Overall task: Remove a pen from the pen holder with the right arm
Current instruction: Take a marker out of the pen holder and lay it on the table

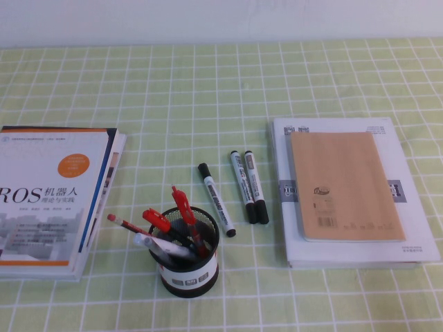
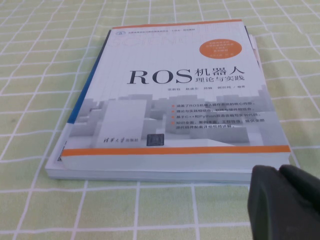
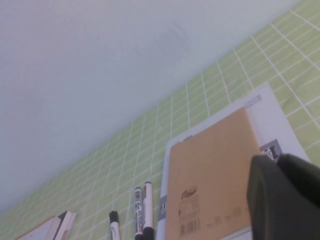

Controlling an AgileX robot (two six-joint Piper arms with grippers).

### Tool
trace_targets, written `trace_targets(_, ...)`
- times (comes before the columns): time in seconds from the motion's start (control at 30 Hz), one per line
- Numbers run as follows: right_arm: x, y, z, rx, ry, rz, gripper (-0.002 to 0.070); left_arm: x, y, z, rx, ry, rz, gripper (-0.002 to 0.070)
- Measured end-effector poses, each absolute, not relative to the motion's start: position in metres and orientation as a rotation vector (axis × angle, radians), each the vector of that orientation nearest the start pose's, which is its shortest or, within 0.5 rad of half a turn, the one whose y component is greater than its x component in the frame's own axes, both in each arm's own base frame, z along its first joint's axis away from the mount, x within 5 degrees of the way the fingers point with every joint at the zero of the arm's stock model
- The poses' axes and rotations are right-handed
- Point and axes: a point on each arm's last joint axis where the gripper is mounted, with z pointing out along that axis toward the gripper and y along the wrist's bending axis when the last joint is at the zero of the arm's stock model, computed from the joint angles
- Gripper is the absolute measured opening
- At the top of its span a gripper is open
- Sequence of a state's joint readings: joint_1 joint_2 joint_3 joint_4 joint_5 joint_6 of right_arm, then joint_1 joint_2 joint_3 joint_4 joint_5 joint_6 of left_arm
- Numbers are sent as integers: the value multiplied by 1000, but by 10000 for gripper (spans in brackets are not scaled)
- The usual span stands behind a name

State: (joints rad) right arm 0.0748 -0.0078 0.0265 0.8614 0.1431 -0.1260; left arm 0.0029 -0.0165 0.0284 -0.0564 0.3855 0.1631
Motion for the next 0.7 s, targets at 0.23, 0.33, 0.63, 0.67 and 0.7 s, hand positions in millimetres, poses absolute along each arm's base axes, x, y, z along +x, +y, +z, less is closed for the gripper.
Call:
trace_targets(0.23, 53, 21, 199, 392, 1655, 753, -12, 52, -2, 170, 116, 1877, 58, -6)
trace_targets(0.33, 55, 27, 215, 324, 1732, 755, -13, 52, -2, 170, 116, 1877, 58, -6)
trace_targets(0.63, 89, 38, 242, 74, 2027, 640, -13, 52, -2, 170, 116, 1877, 58, -6)
trace_targets(0.67, 94, 39, 243, 57, 2059, 631, -12, 52, -2, 170, 116, 1877, 58, -6)
trace_targets(0.7, 100, 40, 243, 40, 2089, 623, -12, 52, -2, 170, 116, 1877, 58, -6)
